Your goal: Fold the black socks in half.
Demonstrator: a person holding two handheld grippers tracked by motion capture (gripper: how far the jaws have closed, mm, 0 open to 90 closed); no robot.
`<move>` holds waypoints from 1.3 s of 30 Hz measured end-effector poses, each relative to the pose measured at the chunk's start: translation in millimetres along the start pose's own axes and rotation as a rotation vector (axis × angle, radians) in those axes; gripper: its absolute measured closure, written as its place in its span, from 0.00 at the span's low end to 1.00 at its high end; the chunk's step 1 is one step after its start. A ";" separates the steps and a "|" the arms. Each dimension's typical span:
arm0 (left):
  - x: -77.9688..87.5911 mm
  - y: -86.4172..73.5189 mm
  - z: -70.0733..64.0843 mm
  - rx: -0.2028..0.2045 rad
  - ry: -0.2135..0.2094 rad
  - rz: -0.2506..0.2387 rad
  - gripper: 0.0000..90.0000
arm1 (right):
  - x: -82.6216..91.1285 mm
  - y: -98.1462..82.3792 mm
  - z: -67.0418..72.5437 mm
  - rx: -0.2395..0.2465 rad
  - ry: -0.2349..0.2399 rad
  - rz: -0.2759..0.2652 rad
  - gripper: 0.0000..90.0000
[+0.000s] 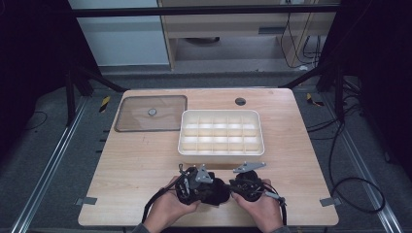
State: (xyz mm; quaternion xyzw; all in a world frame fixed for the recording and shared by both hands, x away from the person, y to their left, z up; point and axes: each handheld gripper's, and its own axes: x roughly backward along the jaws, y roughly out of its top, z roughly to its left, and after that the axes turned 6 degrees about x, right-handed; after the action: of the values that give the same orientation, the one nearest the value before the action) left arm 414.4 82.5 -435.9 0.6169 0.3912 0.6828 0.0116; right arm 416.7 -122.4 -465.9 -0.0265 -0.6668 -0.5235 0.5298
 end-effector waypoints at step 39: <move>-14.0 14.0 -14.5 -0.034 -0.017 0.009 0.93 | -16.7 -16.1 3.4 -0.021 0.078 0.074 0.95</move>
State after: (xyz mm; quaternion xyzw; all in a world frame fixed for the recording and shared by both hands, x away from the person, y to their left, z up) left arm 411.9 58.3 -438.9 0.6241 0.3766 0.6842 0.0226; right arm 412.1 -118.6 -488.5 -0.0362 -0.6388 -0.5109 0.5741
